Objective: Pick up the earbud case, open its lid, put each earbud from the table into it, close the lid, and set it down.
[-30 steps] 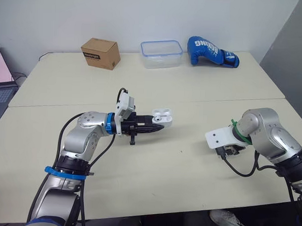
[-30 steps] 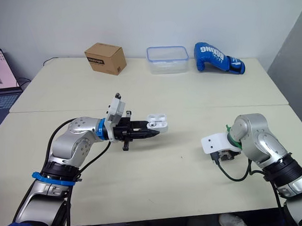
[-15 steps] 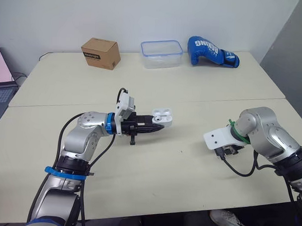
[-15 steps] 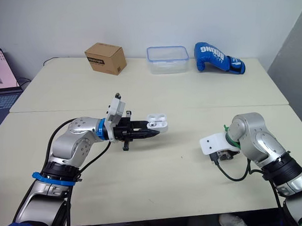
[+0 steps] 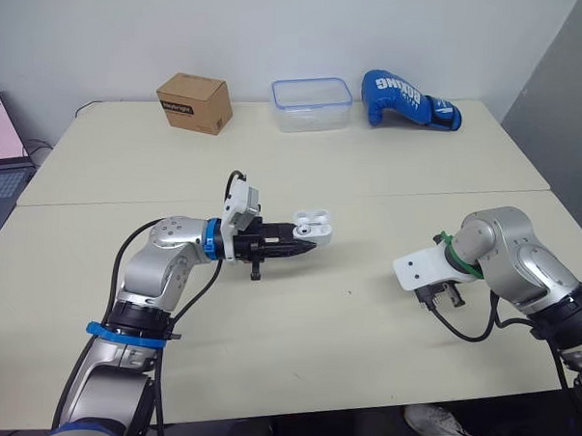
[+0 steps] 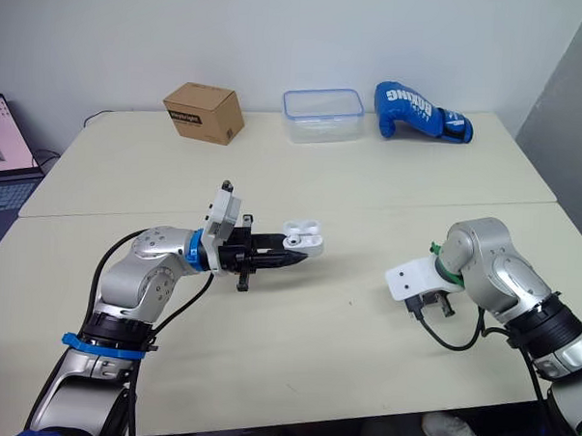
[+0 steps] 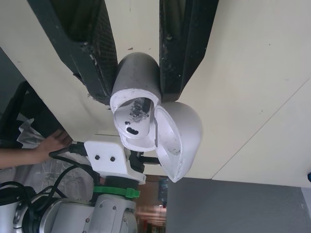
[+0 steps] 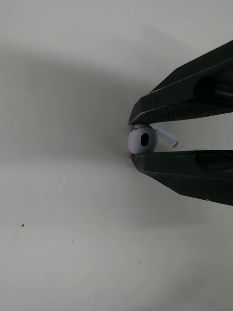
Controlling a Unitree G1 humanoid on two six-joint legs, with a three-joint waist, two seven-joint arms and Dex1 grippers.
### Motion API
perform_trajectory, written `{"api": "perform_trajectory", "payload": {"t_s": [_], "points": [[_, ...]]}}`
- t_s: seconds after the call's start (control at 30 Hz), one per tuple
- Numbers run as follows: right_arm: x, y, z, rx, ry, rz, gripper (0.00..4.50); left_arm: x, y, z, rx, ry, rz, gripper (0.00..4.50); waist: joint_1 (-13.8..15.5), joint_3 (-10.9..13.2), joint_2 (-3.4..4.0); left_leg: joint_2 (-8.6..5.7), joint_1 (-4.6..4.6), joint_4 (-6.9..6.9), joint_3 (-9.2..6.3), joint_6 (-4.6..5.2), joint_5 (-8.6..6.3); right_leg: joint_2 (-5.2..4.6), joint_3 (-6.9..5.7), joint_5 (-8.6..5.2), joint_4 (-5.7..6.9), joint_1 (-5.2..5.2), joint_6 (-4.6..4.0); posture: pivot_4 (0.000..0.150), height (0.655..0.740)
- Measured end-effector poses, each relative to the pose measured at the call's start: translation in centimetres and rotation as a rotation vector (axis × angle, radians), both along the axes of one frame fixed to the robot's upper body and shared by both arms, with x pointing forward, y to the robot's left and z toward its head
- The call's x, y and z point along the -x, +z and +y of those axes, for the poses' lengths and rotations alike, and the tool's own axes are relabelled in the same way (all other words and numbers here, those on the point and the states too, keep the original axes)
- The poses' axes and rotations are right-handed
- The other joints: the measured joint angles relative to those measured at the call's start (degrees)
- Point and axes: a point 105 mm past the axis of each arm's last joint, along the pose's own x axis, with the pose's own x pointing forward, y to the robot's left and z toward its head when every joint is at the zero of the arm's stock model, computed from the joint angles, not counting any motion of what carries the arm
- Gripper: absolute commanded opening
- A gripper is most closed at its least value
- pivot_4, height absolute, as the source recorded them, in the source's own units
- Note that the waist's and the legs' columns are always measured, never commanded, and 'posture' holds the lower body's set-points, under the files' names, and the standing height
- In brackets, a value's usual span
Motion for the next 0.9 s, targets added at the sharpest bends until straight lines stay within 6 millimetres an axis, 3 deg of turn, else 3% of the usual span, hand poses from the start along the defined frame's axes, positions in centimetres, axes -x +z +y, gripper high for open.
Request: {"api": "perform_trajectory", "payload": {"t_s": [0.33,0.47,0.6,0.9], "points": [[0.0,0.1,-0.2,-0.002,-0.021,-0.002,0.41,0.1,0.0,-0.4,0.006,-0.009,-0.013,0.79,0.0,0.0,0.00,0.00,0.00,0.00,0.00,0.00,0.00,0.00,0.00,0.00,0.00,0.00,0.00,0.150,0.7307],[0.1,0.9,-0.2,-0.084,-0.105,-0.023,0.41,-0.3,-0.3,-0.4,0.018,0.006,-0.013,0.79,0.1,0.0,0.00,-0.01,-0.03,0.00,-0.01,0.00,0.00,0.00,0.00,0.00,-0.01,-0.01,0.00,0.150,0.7307],[0.2,2.6,-0.1,-0.276,-0.223,-0.075,0.41,-0.6,-0.6,-0.4,0.024,0.020,-0.007,0.79,0.2,0.0,0.00,0.00,-0.04,-0.01,-0.04,0.00,0.00,-0.01,-0.01,0.00,-0.01,-0.02,0.00,0.150,0.7307],[1.7,2.9,4.0,-0.797,-0.482,-0.046,0.41,-0.7,-1.0,-0.6,0.026,-0.002,0.000,0.79,0.2,0.0,0.00,-0.03,-0.05,0.00,-0.08,0.00,0.00,-0.02,-0.01,0.00,0.03,-0.02,-0.01,0.150,0.7307]]}}
